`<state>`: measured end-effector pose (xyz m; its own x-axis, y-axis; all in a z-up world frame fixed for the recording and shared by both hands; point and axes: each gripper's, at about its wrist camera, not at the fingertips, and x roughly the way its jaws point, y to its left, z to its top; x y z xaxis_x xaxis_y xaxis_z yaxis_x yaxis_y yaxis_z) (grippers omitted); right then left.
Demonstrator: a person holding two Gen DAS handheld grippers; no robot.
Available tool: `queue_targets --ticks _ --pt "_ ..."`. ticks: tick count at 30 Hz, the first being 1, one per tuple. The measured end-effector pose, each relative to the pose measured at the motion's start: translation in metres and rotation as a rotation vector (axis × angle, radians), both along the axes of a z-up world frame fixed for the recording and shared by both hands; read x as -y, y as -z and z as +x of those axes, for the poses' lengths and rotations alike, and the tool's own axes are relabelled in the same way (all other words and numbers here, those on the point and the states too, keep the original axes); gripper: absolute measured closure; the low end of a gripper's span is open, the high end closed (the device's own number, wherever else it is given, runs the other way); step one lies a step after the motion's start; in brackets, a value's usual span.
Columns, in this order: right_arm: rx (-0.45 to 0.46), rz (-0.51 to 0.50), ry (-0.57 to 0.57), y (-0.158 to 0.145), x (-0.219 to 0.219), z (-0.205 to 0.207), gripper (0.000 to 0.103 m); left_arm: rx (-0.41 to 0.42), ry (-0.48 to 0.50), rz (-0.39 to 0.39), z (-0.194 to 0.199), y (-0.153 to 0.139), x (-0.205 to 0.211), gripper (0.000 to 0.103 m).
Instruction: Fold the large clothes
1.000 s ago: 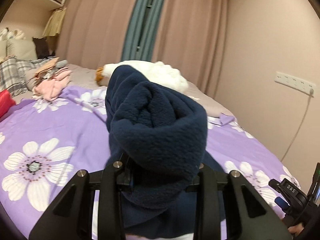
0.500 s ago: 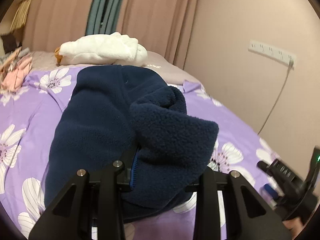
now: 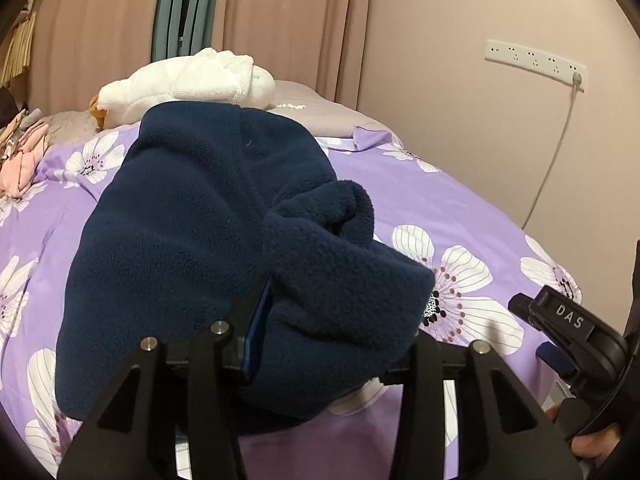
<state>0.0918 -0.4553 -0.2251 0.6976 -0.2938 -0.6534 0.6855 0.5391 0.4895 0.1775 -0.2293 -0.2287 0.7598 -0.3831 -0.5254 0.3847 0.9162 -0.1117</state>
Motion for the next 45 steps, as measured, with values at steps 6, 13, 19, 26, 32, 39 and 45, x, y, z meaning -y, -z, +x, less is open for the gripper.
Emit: queue_targets --ticks 6,13,19,26,32,39,45 --pt "-0.061 -0.033 0.058 0.001 0.004 -0.006 0.022 -0.007 -0.015 -0.006 -0.002 -0.002 0.003 0.063" --pt "-0.158 -0.002 0.094 0.013 0.002 -0.011 0.022 -0.061 -0.065 -0.029 0.005 -0.008 0.008 0.063" --pt "-0.233 -0.043 0.137 0.021 -0.017 -0.013 0.022 -0.120 -0.100 -0.061 0.010 -0.016 0.009 0.063" --pt "-0.219 -0.023 0.134 0.023 -0.008 -0.018 0.022 -0.111 -0.085 0.009 -0.006 -0.019 0.016 0.047" --pt "-0.187 0.056 0.165 0.027 0.004 -0.026 0.021 -0.150 0.100 -0.228 -0.036 -0.051 -0.010 0.034" --pt "-0.192 0.056 0.147 0.024 -0.002 -0.025 0.020 -0.096 0.018 -0.291 -0.048 -0.088 -0.076 0.029" --pt "-0.118 -0.026 0.029 0.004 -0.014 -0.015 0.020 -0.080 -0.277 -0.219 -0.018 -0.068 -0.145 0.030"
